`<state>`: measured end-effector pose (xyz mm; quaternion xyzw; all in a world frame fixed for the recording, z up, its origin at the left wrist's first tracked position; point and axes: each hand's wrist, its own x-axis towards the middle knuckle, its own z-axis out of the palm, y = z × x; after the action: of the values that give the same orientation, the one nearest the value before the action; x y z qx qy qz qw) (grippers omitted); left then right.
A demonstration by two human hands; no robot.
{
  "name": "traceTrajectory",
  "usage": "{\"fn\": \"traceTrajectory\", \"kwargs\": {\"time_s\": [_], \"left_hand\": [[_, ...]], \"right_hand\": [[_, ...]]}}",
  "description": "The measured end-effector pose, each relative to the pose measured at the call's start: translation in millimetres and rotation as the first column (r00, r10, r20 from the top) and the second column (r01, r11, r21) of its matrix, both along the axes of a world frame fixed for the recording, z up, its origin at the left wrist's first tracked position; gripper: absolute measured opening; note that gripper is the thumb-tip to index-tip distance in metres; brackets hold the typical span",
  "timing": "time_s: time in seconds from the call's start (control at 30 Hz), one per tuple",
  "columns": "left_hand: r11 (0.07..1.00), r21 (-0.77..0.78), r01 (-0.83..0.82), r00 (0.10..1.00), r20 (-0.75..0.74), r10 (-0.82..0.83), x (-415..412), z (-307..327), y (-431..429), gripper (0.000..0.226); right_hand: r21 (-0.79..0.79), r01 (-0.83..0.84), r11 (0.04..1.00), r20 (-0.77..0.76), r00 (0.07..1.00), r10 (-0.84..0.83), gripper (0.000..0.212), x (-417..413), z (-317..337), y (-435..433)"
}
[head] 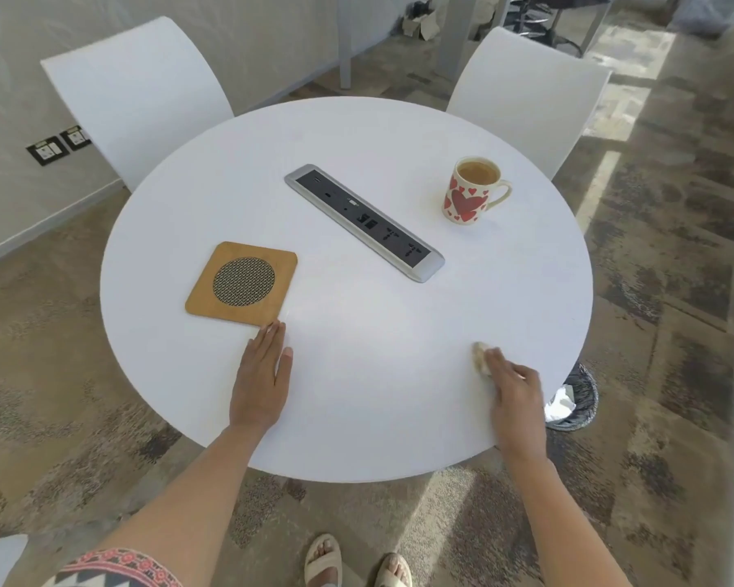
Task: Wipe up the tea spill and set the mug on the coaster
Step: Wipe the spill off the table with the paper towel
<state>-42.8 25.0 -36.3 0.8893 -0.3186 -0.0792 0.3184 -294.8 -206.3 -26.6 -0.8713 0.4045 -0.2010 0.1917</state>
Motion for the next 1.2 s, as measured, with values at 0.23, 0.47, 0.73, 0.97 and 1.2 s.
{"fn": "traceTrajectory", "kwargs": {"time_s": [0.23, 0.47, 0.73, 0.97, 1.2], "left_hand": [[0.999, 0.048, 0.007, 1.000, 0.025, -0.008, -2.7, -4.2, 0.0, 0.048], [0.996, 0.087, 0.008, 0.997, 0.070, -0.014, -2.9, -0.1, -2.1, 0.051], [0.993, 0.119, -0.028, 0.985, 0.171, 0.007, -1.9, 10.5, -20.9, 0.064], [0.993, 0.115, 0.023, 0.991, 0.129, -0.038, 4.9, 4.0, -34.2, 0.064], [0.996, 0.071, 0.057, 0.993, 0.098, -0.064, 8.9, 0.5, -34.0, 0.061]], "right_hand": [[0.062, 0.288, 0.956, 0.042, 0.956, -0.291, 0.049, 6.9, -2.9, 53.7], [0.092, -0.180, 0.979, 0.121, 0.978, 0.168, 0.075, 38.5, -6.2, 165.9], [-0.017, -0.471, 0.882, 0.027, 0.882, 0.471, 0.039, 83.5, 4.5, 76.7], [0.069, 0.000, 0.998, 0.015, 1.000, -0.001, 0.039, 148.3, 4.3, 7.9], [0.017, -0.387, 0.922, -0.037, 0.921, 0.387, 0.030, 195.6, 1.9, 54.6]]}}
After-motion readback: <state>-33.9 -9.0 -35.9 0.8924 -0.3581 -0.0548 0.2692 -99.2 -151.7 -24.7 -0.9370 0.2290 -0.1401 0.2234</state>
